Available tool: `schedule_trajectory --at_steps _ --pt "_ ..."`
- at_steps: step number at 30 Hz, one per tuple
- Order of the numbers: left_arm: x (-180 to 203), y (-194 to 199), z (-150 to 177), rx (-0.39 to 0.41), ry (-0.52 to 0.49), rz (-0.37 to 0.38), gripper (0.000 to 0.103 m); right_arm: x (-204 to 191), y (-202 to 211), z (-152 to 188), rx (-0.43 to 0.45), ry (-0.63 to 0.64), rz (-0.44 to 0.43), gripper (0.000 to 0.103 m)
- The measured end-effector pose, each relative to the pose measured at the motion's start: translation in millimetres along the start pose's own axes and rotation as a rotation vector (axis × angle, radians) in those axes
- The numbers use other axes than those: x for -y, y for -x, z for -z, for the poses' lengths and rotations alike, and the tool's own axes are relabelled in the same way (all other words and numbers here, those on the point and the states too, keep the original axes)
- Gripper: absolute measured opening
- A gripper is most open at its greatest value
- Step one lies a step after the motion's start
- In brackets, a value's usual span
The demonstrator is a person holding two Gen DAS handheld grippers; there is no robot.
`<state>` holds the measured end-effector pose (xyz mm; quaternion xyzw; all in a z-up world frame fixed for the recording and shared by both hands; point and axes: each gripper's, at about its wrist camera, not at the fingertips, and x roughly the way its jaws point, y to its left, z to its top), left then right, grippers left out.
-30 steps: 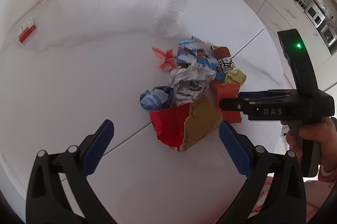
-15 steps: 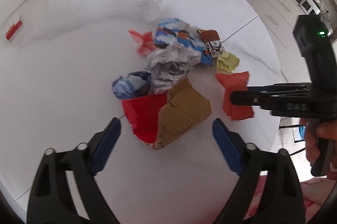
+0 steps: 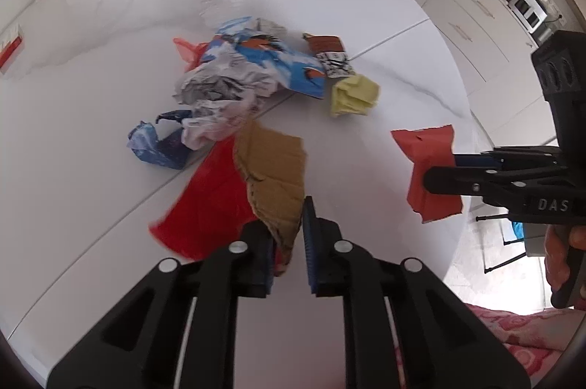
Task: Collect trash
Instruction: 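Grasp the red paper and brown cardboard with the left tool while the right tool holds the orange paper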
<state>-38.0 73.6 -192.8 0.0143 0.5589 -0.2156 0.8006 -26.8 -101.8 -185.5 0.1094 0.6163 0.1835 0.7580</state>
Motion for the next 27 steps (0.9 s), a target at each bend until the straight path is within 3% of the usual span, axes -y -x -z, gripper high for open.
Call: schedule_trajectory --at_steps 9,13,23,25,26,27 --pt "36 28 8 0.022 -0.032 0.037 0.011 4 2 9 0.01 0.012 -0.043 0.034" --pt "64 27 3 0.024 -0.087 0.069 0.011 24 12 23 0.031 -0.022 -0.045 0.034" --pt "72 13 -1 -0.038 -0.092 0.002 0.013 55 28 44 0.067 -0.102 -0.05 0.034" --pt "61 12 -1 -0.08 -0.034 -0.004 0.044 57 30 45 0.07 -0.102 -0.052 0.034" --pt "57 13 -1 -0.094 0.005 -0.01 0.073 57 31 45 0.072 -0.1 -0.053 0.034" --pt "52 17 -1 -0.093 0.057 -0.037 0.082 57 32 46 0.073 -0.098 -0.054 0.034"
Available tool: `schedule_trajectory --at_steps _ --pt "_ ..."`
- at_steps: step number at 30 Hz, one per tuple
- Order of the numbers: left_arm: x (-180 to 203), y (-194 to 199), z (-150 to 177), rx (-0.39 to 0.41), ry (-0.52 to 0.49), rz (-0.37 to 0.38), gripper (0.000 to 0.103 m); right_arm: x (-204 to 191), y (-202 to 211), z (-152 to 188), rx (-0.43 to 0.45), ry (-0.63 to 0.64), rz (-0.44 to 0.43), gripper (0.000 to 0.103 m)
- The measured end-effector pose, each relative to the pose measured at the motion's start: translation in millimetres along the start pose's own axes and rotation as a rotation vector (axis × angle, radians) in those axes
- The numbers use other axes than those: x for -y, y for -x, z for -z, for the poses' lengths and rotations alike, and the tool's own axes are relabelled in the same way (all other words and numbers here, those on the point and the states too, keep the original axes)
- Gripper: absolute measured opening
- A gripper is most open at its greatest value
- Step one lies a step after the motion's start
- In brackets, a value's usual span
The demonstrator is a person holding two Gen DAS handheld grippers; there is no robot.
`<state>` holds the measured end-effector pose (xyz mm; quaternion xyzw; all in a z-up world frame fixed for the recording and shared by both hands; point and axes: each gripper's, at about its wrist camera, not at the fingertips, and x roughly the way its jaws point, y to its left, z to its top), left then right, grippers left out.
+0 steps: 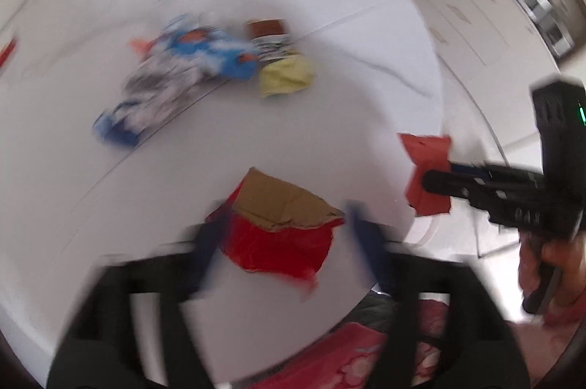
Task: Collect trash
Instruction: 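Grasp the red paper and brown cardboard with the left tool while the right tool holds the orange paper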
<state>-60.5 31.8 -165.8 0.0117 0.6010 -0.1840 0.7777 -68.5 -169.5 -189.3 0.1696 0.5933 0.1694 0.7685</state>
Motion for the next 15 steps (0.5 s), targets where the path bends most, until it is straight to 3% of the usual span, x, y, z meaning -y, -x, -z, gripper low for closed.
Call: schedule_trajectory --at_steps 3,6,9,11,15 --pt "-12 10 0 -0.011 0.143 0.022 0.092 -1 1 -1 0.0 0.014 -0.008 0.034" --pt "-26 6 3 -0.086 0.357 0.015 0.093 1 0 -5 -0.005 0.03 -0.022 0.034" --pt "-38 -7 18 -0.15 0.604 0.055 0.093 2 1 -9 -0.008 0.06 -0.037 0.034" --pt "-39 -11 24 -0.159 0.678 0.05 0.093 3 3 -11 -0.01 0.081 -0.051 0.034" --pt "-34 -25 25 -0.139 0.747 -0.036 0.093 6 6 -13 -0.016 0.115 -0.071 0.034"
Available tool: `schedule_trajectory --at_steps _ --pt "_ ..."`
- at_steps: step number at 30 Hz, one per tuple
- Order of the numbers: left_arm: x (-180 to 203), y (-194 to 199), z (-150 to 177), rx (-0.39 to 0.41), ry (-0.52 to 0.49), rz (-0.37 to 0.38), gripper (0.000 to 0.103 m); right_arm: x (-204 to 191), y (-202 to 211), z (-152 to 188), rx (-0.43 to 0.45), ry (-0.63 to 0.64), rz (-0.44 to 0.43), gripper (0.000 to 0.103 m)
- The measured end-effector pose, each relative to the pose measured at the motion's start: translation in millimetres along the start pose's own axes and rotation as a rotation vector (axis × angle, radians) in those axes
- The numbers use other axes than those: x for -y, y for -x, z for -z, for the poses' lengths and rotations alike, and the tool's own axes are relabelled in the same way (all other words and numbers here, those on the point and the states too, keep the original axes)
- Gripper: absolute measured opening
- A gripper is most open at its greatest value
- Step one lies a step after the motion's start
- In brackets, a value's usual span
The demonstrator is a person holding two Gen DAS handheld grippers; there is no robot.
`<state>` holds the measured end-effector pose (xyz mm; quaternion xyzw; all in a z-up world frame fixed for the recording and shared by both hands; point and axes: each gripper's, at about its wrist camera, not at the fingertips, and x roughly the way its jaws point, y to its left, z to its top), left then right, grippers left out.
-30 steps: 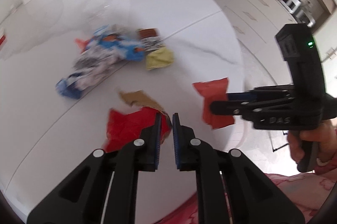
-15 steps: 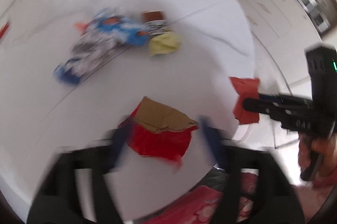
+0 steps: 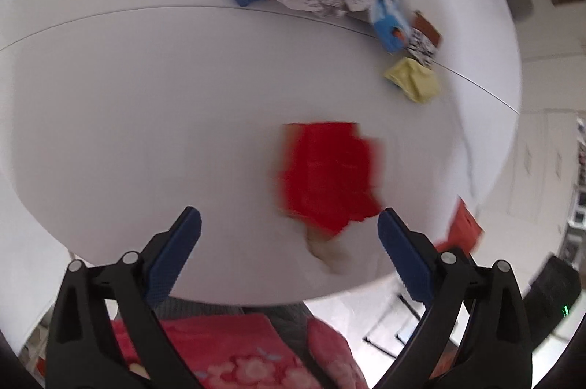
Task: Collect trash
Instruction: 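Grasp the red paper and brown cardboard with the left tool while the right tool holds the orange paper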
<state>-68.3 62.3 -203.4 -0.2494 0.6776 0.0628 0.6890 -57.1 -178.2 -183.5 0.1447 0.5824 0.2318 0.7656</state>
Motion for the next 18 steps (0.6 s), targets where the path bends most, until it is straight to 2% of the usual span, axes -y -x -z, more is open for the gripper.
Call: schedule_trajectory --at_steps 6,14,16,18 --pt "19 -25 2 0.007 0.042 -0.016 0.093 3 5 -2 -0.002 0.035 -0.024 0.034" --pt "24 -40 5 0.031 0.066 -0.083 0.093 11 16 -1 0.017 0.043 -0.029 0.034" --pt "24 -42 6 0.03 0.064 -0.081 0.09 13 18 1 0.022 0.038 -0.026 0.035" --pt "29 -41 8 0.048 0.041 -0.089 0.081 16 21 2 0.026 0.032 -0.022 0.034"
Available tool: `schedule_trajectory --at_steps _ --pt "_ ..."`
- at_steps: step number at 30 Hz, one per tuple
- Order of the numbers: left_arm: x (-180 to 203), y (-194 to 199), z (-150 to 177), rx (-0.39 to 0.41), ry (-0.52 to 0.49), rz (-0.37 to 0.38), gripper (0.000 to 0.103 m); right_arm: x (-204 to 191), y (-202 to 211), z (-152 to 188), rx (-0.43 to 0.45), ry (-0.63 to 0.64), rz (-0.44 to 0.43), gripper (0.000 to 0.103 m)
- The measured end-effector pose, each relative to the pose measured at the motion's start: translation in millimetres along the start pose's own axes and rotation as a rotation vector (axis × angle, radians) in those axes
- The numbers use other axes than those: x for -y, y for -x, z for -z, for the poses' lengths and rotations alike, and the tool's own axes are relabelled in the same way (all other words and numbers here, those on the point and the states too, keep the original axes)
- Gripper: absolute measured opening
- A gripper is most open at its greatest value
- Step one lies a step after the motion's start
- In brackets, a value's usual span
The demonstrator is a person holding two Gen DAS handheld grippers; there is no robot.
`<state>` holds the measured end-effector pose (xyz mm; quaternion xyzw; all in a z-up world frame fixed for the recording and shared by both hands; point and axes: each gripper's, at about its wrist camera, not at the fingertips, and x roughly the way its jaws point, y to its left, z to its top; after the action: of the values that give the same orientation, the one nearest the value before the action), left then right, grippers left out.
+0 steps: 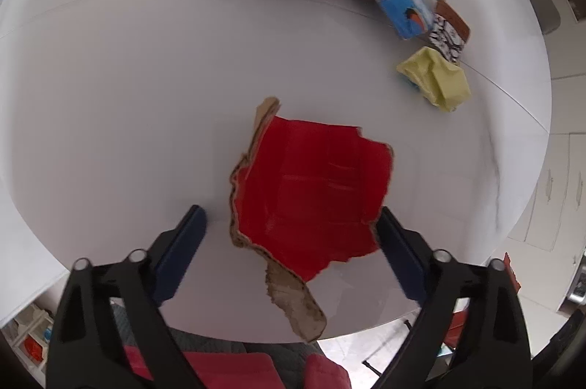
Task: Collect trash
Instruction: 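Grasp the red paper and brown cardboard with the left tool while the right tool holds the orange paper, then drop the orange paper into the bin with the right tool while the left tool carries the cardboard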
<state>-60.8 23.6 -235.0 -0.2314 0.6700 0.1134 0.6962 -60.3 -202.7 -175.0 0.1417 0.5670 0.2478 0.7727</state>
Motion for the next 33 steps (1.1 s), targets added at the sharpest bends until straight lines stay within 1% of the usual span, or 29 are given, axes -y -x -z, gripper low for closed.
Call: schedule_trajectory --at_steps 1,2,3,4,6,9,13,15,18,20,21,23,25,26,29,33 --pt "3 1 2 0.009 -0.021 0.0 0.077 1 1 1 0.001 -0.002 0.002 0.034" --pt "7 3 3 0.019 -0.049 0.0 0.066 2 1 1 0.003 -0.003 0.004 0.035" --pt "11 5 6 0.027 -0.078 0.004 0.057 4 3 2 0.005 -0.006 0.009 0.035" --pt "15 6 8 0.032 -0.102 0.004 0.056 5 3 3 0.006 -0.007 0.011 0.035" --pt "20 9 12 0.049 -0.139 0.005 0.049 8 5 5 0.009 -0.012 0.017 0.034" --pt "31 15 17 0.081 -0.212 0.005 0.042 12 8 8 0.016 -0.026 0.025 0.034" --pt "49 19 25 0.098 -0.311 0.015 0.042 20 14 14 0.033 -0.057 0.04 0.035" --pt "78 18 27 0.109 -0.362 0.012 0.042 25 18 18 0.045 -0.08 0.051 0.035" --pt "103 25 30 0.132 -0.439 0.007 0.042 33 30 25 0.077 -0.107 0.08 0.035" --pt "124 33 40 0.157 -0.529 0.012 0.042 39 39 31 0.096 -0.126 0.11 0.035" --pt "123 38 45 0.163 -0.568 0.02 0.042 44 46 37 0.11 -0.14 0.132 0.034" --pt "151 46 64 0.166 -0.687 0.057 0.042 56 56 49 0.126 -0.167 0.18 0.035" --pt "172 51 79 0.154 -0.786 0.096 0.042 68 60 62 0.127 -0.2 0.223 0.034" --pt "176 52 91 0.142 -0.838 0.118 0.042 77 59 70 0.12 -0.225 0.244 0.034" --pt "208 52 122 0.091 -1.01 0.18 0.042 98 51 90 0.092 -0.279 0.294 0.034" --pt "240 37 154 0.036 -1.144 0.187 0.042 125 23 113 0.031 -0.311 0.368 0.036"
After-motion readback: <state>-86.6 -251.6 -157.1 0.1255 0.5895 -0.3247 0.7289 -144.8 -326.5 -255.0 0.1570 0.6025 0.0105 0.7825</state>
